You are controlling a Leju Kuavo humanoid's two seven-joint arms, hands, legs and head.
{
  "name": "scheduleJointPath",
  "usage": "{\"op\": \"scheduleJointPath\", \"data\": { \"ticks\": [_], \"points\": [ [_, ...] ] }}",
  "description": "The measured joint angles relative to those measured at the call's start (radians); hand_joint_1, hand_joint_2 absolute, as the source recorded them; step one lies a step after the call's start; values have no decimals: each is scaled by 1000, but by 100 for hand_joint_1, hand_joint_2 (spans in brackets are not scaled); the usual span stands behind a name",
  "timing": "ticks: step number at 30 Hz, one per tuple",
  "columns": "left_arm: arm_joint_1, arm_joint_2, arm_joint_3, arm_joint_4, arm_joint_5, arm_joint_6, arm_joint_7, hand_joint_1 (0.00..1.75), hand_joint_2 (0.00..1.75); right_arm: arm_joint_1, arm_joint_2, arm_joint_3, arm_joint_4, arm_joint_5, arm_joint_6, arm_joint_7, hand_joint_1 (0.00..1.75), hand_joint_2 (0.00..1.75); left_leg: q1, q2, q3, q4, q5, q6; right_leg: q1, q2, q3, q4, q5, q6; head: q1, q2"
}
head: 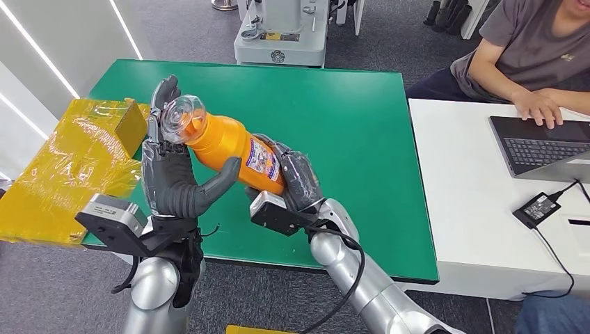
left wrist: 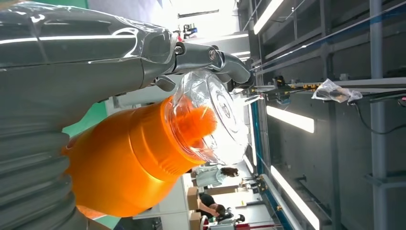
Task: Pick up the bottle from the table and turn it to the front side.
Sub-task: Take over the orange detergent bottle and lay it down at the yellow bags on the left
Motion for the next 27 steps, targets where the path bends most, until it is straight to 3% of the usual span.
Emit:
{"op": "scheduleJointPath", "data": {
  "ticks": [12,16,27],
  "points": [
    [-24,-1,-5,24,8,12,2,1,175,-26,12,17,38,-21,3,0,175,175,0,0,0,0,0,0,0,0,0,0,0,0,0,0],
    [-34,-2,-7,30,11,12,6,173,175,-33,18,21,46,-21,2,0,175,175,0,0,0,0,0,0,0,0,0,0,0,0,0,0],
    [-55,-7,-25,41,27,2,7,175,175,-36,28,28,59,-15,-7,1,175,175,0,0,0,0,0,0,0,0,0,0,0,0,0,0]
  ]
}}
